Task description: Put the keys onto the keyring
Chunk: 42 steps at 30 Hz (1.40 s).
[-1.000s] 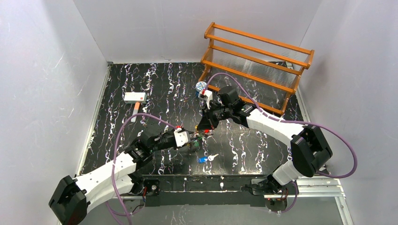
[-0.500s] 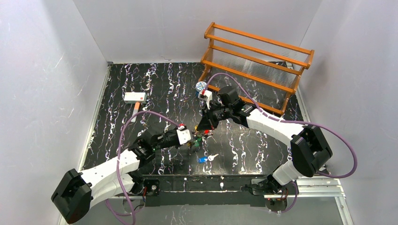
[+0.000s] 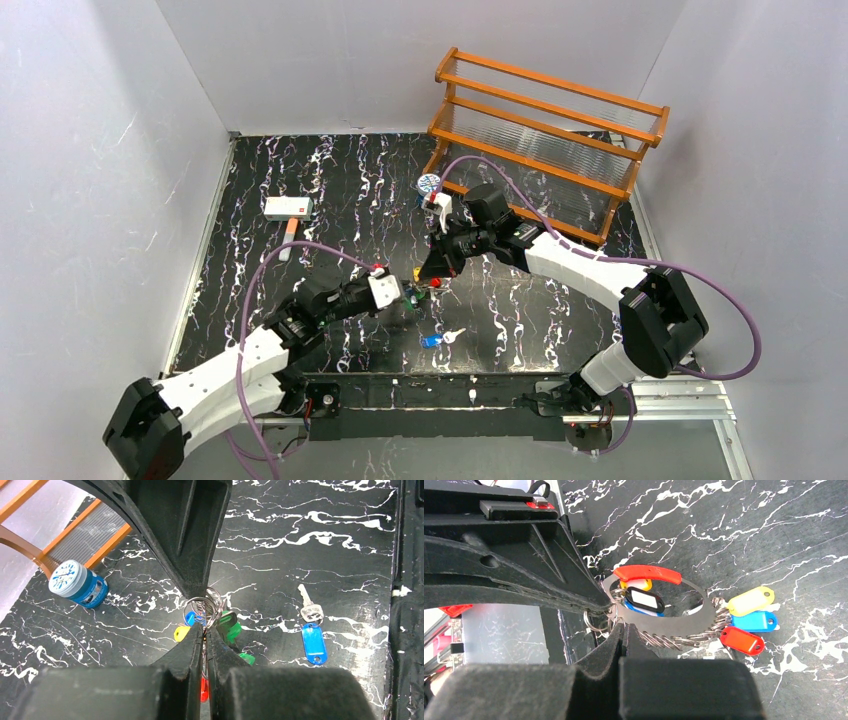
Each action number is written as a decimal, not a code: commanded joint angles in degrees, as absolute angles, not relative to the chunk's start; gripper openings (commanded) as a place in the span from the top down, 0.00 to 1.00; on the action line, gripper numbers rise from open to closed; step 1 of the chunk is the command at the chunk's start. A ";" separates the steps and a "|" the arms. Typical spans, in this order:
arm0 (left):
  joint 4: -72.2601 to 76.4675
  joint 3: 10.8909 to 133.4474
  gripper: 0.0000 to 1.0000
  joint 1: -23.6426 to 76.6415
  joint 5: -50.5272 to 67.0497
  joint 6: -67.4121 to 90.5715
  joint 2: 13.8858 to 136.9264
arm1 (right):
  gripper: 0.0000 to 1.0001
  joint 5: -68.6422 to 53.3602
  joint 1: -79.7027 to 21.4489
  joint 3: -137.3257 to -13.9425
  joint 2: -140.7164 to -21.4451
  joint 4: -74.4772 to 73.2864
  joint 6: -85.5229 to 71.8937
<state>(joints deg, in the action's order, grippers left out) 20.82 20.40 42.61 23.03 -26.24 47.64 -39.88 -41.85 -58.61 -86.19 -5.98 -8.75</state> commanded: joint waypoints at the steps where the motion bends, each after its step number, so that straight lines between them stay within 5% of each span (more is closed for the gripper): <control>1: 22.19 19.26 1.00 42.80 21.61 -23.89 42.94 | 0.99 -39.87 -41.86 -59.59 -86.00 -4.72 -8.76; 20: 12.85 19.93 1.00 42.77 10.48 -12.88 36.35 | 0.99 -37.14 -41.88 -60.34 -86.36 -6.56 -9.58; 27: 11.10 18.66 1.00 42.79 16.28 -21.24 33.41 | 0.99 -38.20 -41.90 -60.98 -86.16 -6.08 -9.49; 35: 11.07 19.72 0.68 42.75 13.66 -27.23 34.01 | 0.99 -42.35 -41.88 -60.76 -84.98 -4.72 -7.33; 42: 14.79 20.70 0.67 42.72 11.38 -27.92 37.26 | 0.99 -44.65 -41.83 -61.12 -84.00 -5.01 -4.77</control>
